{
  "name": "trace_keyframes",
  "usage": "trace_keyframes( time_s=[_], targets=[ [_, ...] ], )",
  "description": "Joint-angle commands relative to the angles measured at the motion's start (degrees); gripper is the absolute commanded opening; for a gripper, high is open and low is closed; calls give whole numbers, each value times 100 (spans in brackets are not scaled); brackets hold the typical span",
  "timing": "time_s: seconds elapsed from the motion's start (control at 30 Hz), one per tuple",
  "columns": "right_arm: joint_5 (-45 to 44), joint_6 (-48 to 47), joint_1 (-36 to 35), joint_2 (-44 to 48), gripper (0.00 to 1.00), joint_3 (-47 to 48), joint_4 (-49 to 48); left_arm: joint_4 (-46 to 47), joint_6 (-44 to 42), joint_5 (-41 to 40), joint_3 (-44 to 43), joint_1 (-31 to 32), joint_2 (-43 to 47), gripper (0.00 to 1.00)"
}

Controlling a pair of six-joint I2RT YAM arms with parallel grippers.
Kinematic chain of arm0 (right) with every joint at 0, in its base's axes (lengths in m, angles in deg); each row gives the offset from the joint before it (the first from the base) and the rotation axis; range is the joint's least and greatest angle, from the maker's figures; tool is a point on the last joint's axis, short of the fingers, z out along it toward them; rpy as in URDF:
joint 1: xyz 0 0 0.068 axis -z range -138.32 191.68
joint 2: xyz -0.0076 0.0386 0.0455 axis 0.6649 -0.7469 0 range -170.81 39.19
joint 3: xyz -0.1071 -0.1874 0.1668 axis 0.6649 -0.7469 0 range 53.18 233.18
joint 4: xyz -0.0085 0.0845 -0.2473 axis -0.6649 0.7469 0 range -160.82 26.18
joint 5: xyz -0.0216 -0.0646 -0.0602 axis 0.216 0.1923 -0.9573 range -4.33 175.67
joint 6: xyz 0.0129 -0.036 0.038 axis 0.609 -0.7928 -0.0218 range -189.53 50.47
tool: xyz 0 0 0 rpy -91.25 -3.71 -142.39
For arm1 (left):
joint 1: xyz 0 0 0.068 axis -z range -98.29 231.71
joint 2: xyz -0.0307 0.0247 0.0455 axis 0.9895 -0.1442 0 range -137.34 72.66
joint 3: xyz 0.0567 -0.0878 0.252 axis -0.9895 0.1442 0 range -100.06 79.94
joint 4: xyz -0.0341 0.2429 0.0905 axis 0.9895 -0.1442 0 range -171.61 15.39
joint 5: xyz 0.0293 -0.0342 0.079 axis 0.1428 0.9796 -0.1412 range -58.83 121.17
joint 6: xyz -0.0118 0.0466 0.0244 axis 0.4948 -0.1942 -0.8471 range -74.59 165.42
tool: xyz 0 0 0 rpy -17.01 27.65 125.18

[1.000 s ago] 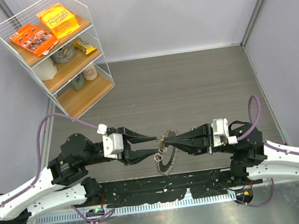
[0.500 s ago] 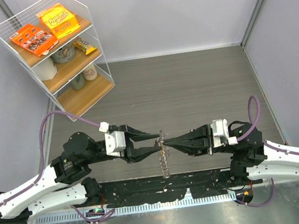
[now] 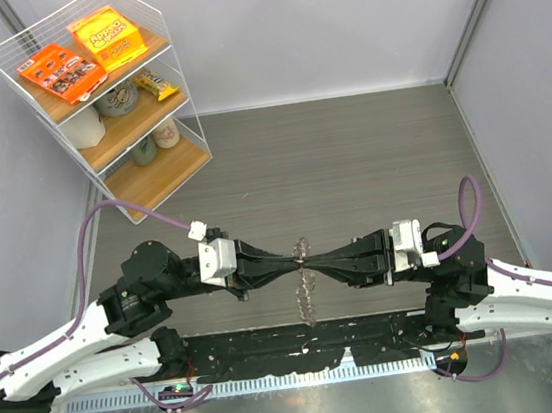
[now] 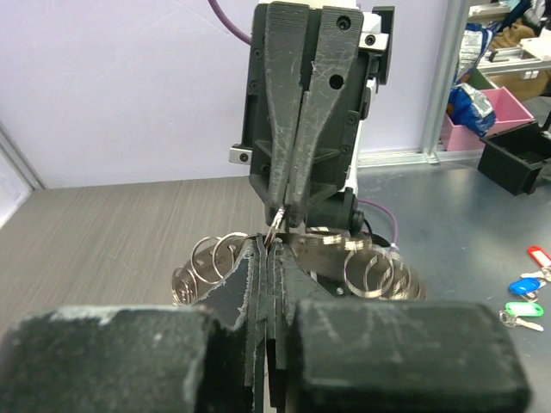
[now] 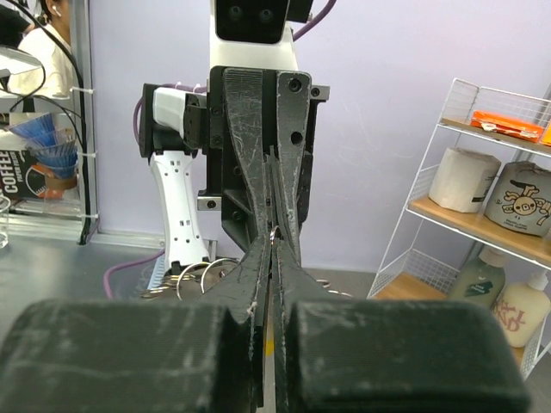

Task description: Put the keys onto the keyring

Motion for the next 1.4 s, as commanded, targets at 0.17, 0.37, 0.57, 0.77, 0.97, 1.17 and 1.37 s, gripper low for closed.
trace_keyframes(
  time_s=[0.17, 0.37, 0.57, 0.77, 0.97, 1.17, 1.37],
  targets=[
    [51, 35, -48, 81, 6, 167, -243, 86, -56, 76, -401, 17, -157, 0],
    [68, -26, -48, 213, 6, 263, 327, -126, -170, -135, -515, 0, -228, 0],
    [147, -105, -48, 309, 22, 553, 1144, -635, -285, -188, -612, 9, -254, 0],
    [-28, -421, -56, 529, 41, 1140, 2656, -1074, -460, -153, -691, 17, -193, 0],
    [-318, -755, -56, 205, 51, 2299, 4563, -1847, -662, 216, -1060, 9, -429, 0],
    [-424, -800, -48, -612, 53, 3418, 6312, -2507, -830, 533, -1464, 17, -746, 0],
    [-380, -852, -48, -1017, 52, 3753, 6613, -2753, -856, 410, -1658, 8, -974, 0]
  ],
)
